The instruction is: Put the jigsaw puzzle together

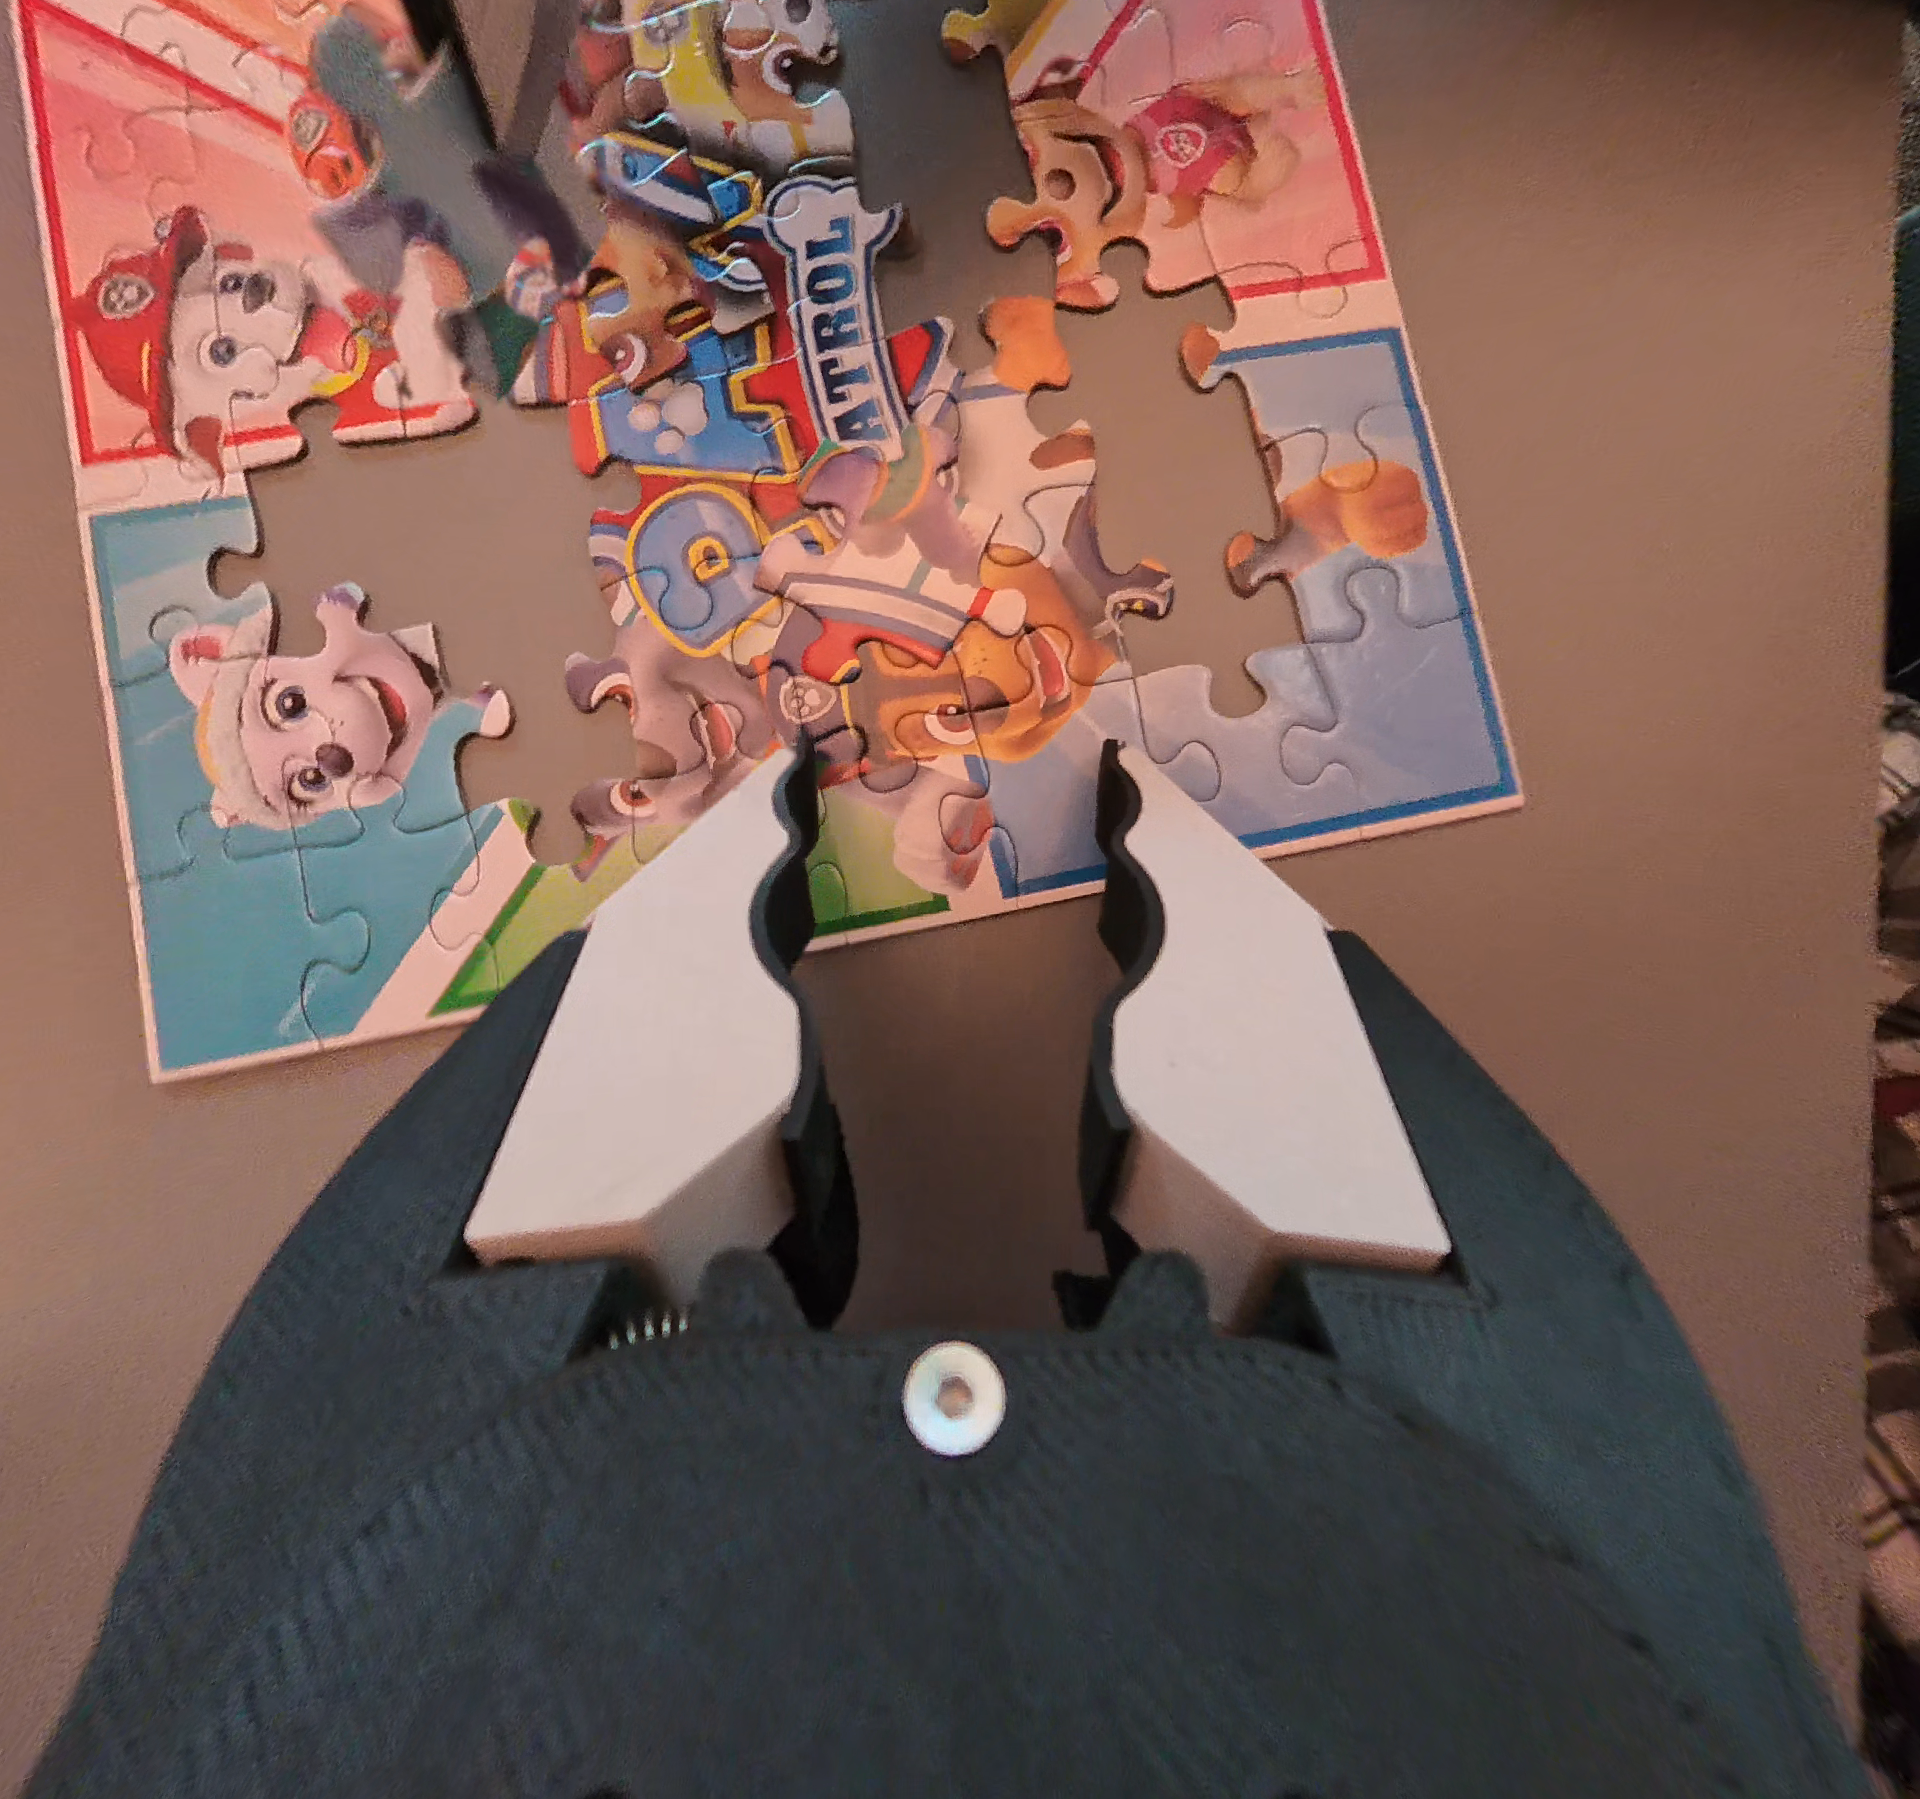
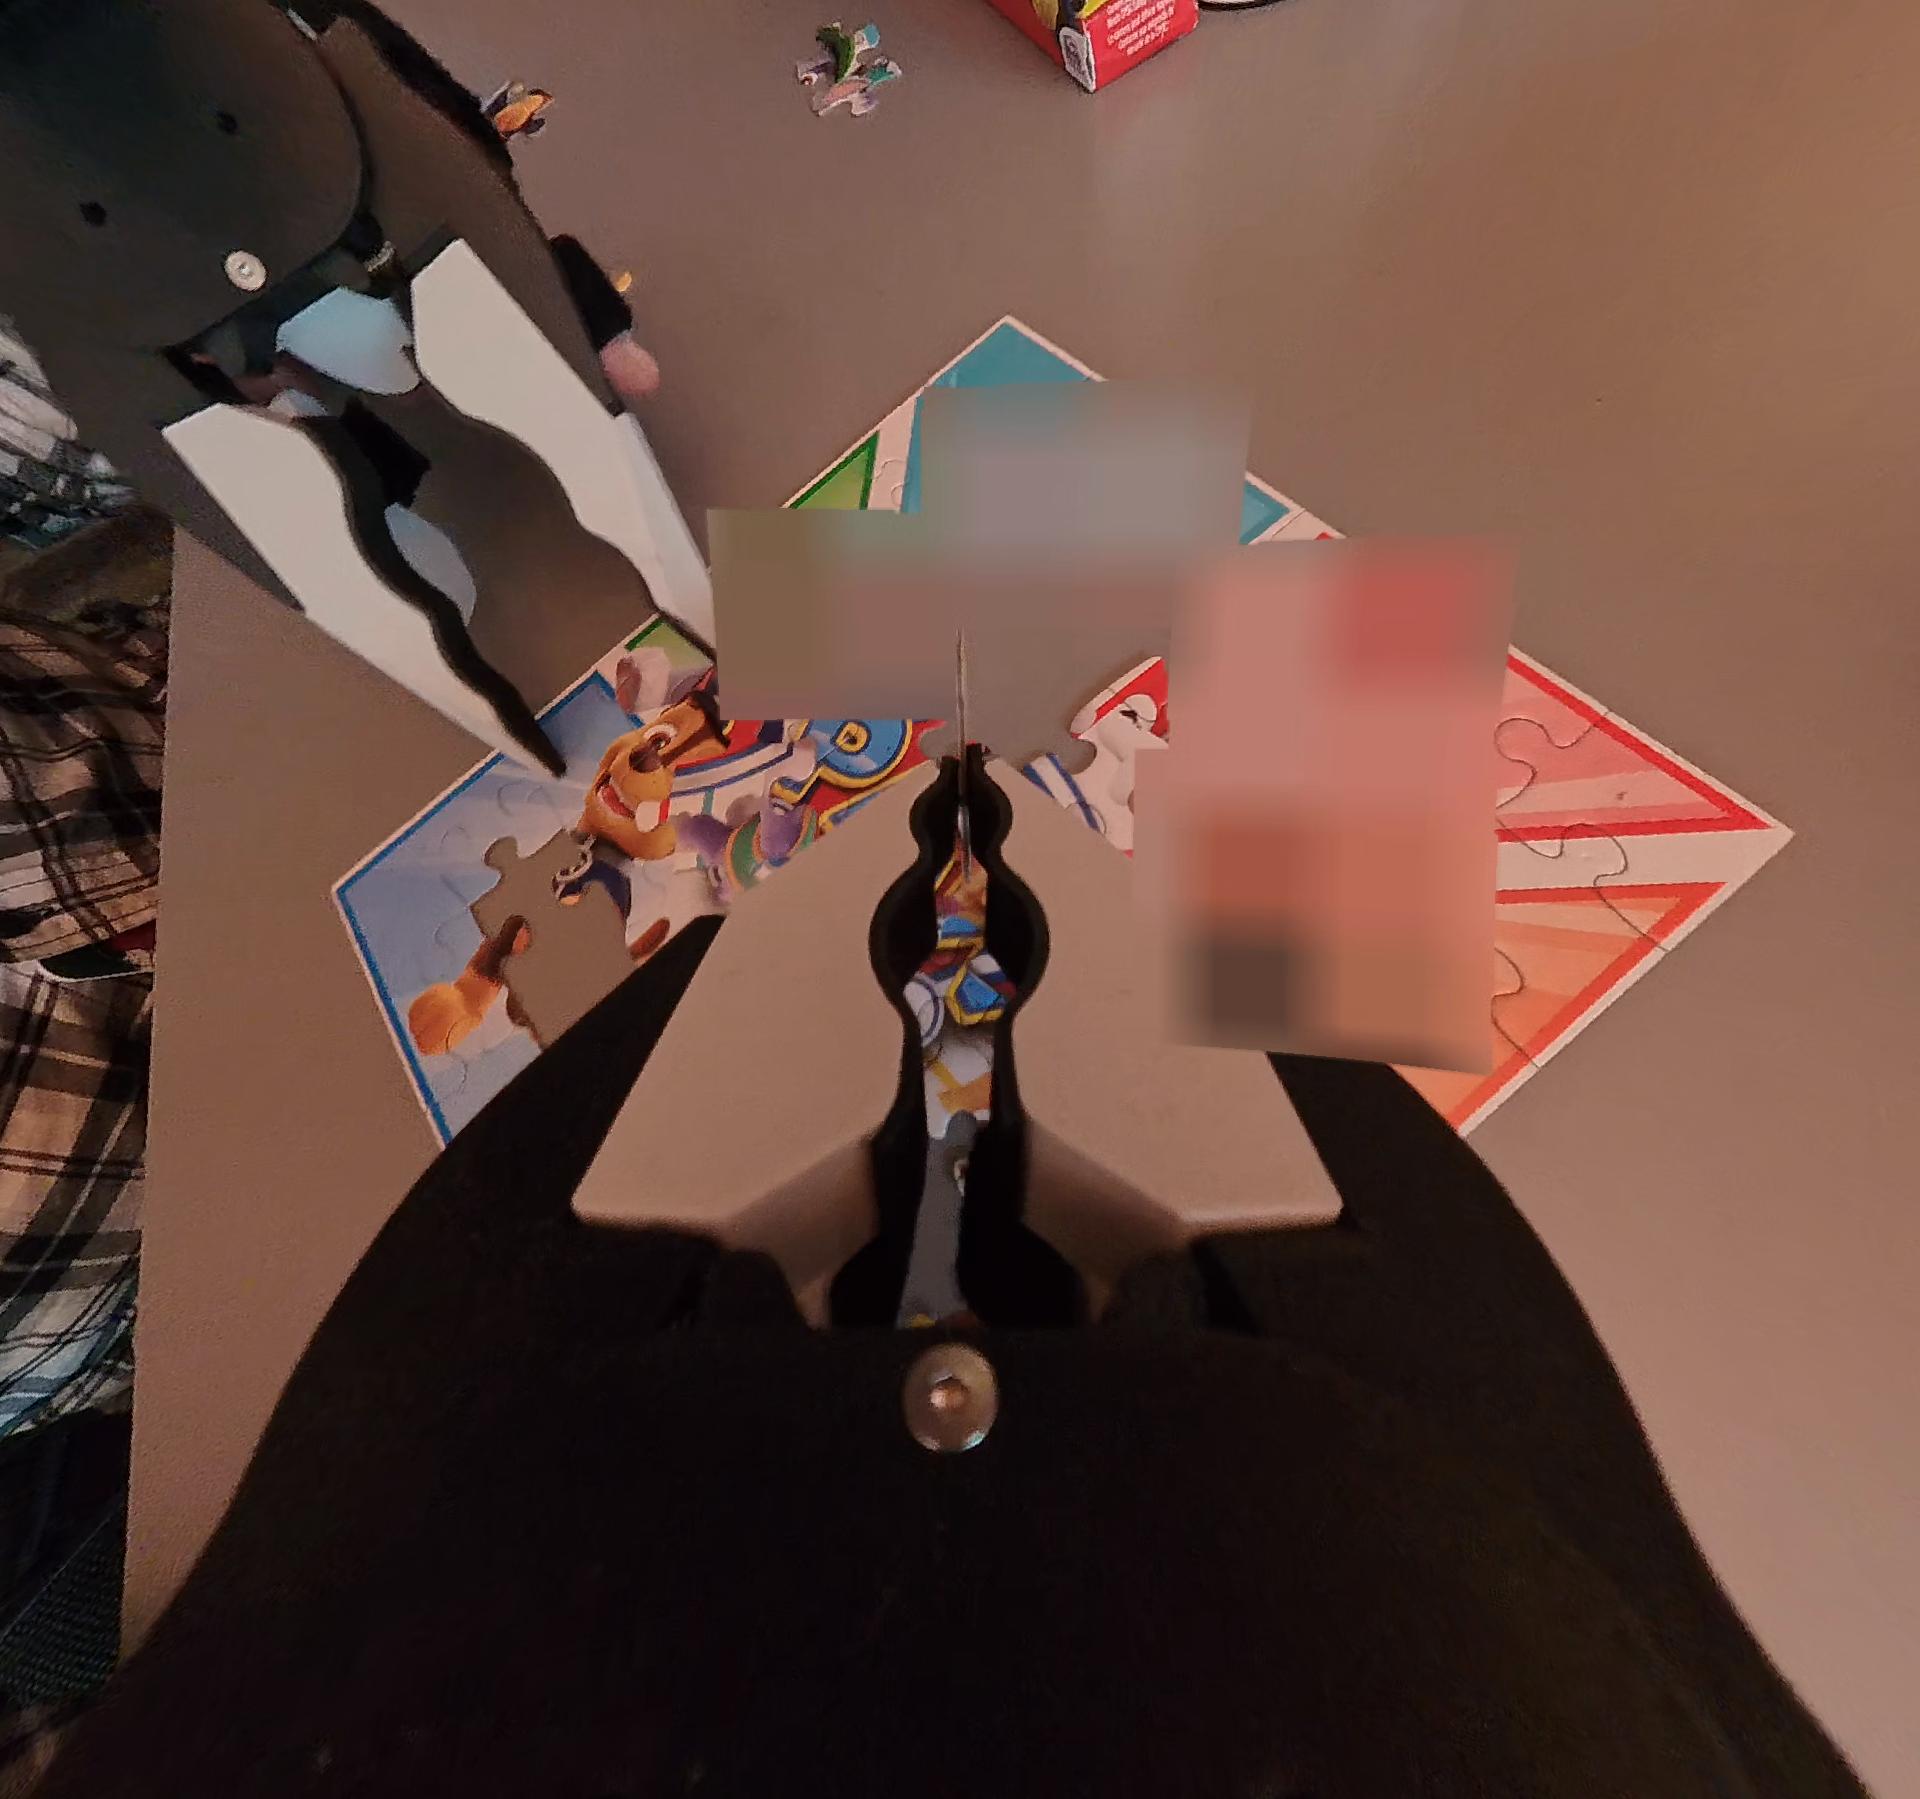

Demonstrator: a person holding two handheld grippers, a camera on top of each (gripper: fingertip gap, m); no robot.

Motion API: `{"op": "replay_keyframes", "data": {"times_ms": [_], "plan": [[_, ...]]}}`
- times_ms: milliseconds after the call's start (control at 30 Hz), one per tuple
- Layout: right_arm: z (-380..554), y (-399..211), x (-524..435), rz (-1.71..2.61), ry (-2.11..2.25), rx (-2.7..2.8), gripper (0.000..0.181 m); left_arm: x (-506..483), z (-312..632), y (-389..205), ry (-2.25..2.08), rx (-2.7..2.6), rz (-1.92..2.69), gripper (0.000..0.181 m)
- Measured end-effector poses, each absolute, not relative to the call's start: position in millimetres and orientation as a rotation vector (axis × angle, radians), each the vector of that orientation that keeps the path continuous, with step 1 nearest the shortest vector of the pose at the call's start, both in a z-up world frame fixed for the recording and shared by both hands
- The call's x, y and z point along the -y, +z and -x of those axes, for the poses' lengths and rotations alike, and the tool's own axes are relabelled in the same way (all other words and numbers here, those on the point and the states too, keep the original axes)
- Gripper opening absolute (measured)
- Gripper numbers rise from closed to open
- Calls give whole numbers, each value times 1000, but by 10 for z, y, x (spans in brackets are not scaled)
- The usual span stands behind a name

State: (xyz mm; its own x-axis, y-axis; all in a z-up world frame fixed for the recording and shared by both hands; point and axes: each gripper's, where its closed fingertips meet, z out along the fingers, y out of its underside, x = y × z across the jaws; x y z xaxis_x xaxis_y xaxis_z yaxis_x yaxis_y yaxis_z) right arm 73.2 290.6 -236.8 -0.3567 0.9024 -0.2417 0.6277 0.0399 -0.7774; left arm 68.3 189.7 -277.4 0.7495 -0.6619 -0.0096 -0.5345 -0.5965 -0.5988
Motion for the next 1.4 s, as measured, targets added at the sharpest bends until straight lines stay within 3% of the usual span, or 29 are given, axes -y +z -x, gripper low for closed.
{"op": "replay_keyframes", "data": {"times_ms": [167,467,833,1400], "plan": [[-734,-2328,-2919,1549,1240,1990,0,-1946,-387,-2715,-198,-913,2398,52],[-746,-2370,-2866,1558,1259,2023,0,-2235,-730,-2743,-234,-1037,2309,47],[-837,-2284,-2758,1578,1449,2031,0,-2193,-725,-2768,-292,-973,2329,23],[-854,-2357,-2751,1607,1435,2060,0,-2050,-383,-2722,-237,-922,2381,38]]}}
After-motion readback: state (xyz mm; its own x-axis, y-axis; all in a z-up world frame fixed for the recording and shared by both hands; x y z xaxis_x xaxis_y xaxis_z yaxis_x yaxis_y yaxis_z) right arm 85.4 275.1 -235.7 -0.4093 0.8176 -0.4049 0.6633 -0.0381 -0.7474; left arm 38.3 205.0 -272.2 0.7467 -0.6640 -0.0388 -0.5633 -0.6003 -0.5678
